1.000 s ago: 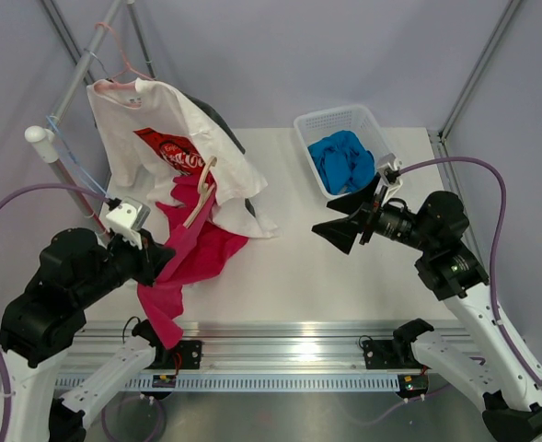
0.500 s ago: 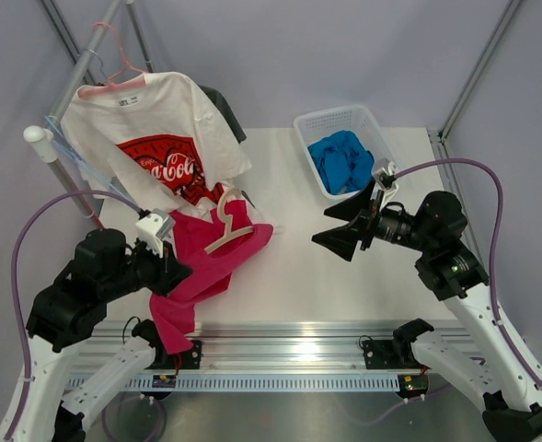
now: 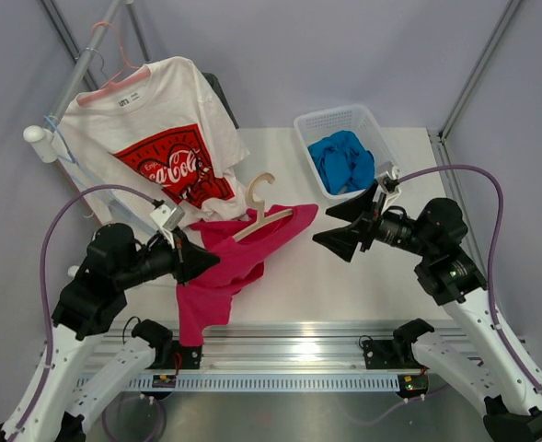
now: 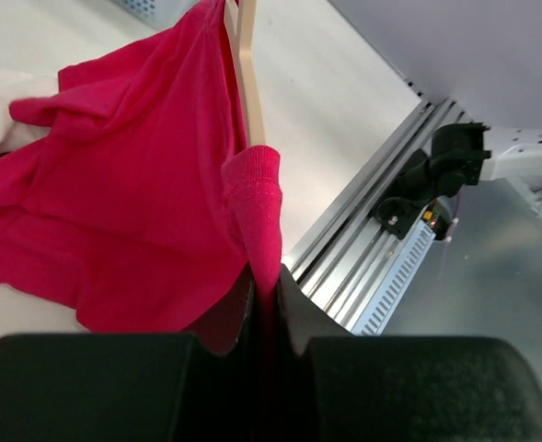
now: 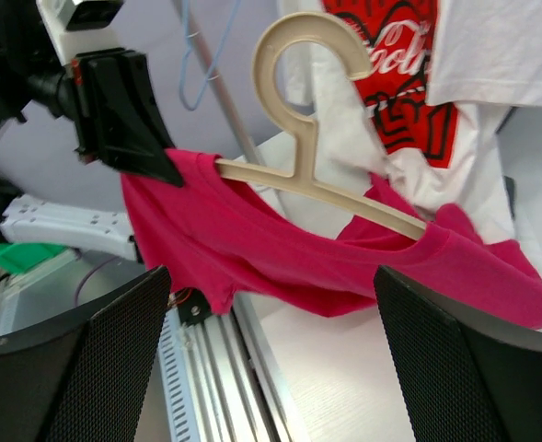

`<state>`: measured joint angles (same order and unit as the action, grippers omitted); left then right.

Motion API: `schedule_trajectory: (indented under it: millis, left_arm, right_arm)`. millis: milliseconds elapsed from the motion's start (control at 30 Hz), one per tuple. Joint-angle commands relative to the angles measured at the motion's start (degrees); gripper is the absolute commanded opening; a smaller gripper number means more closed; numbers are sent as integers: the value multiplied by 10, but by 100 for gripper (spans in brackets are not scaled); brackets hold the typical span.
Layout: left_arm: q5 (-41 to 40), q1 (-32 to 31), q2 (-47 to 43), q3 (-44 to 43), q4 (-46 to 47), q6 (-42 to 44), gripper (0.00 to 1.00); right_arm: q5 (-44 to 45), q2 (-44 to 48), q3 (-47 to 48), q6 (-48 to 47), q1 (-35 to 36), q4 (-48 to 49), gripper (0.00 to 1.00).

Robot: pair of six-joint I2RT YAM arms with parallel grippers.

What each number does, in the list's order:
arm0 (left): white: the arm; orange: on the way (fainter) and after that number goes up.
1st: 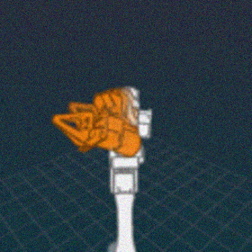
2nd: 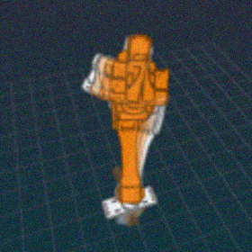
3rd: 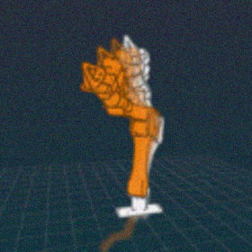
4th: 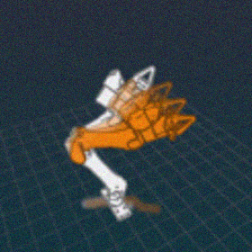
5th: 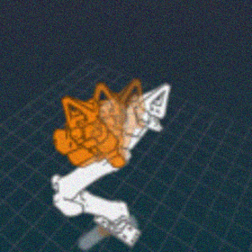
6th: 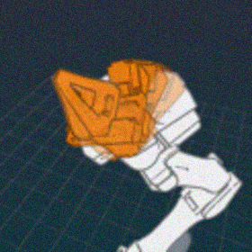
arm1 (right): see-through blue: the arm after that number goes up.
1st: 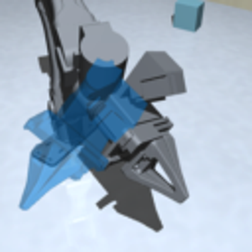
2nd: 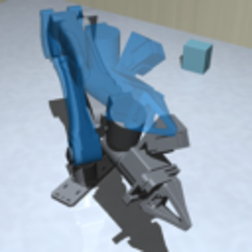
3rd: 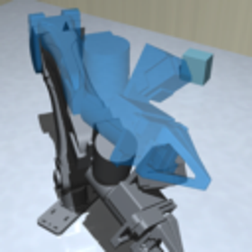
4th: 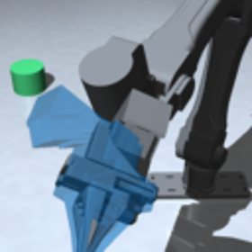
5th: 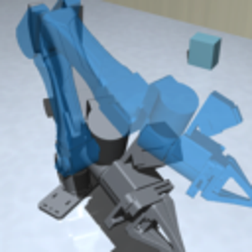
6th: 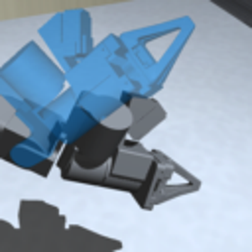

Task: Remove the t-shirt from the hanger

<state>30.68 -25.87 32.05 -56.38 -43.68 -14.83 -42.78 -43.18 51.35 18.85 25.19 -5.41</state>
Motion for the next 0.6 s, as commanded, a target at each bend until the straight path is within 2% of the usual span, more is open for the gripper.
schedule_trajectory:
  millis: [0, 133, 300, 567]
  left_arm:
    - [88, -2, 10, 24, 191, -54, 0]
    - [135, -2, 28, 36, 312, -97, 0]
    - [149, -3, 53, 58, 416, -147, 0]
    - [148, -16, 121, 67, 461, -144, 0]
  right_arm:
    - [102, 5, 3, 12, 4, 19, 100]
    - [146, 0, 1, 27, 3, 75, 98]
    - [182, -22, -3, 29, 4, 118, 94]
    - [179, -74, 1, 12, 4, 164, 94]
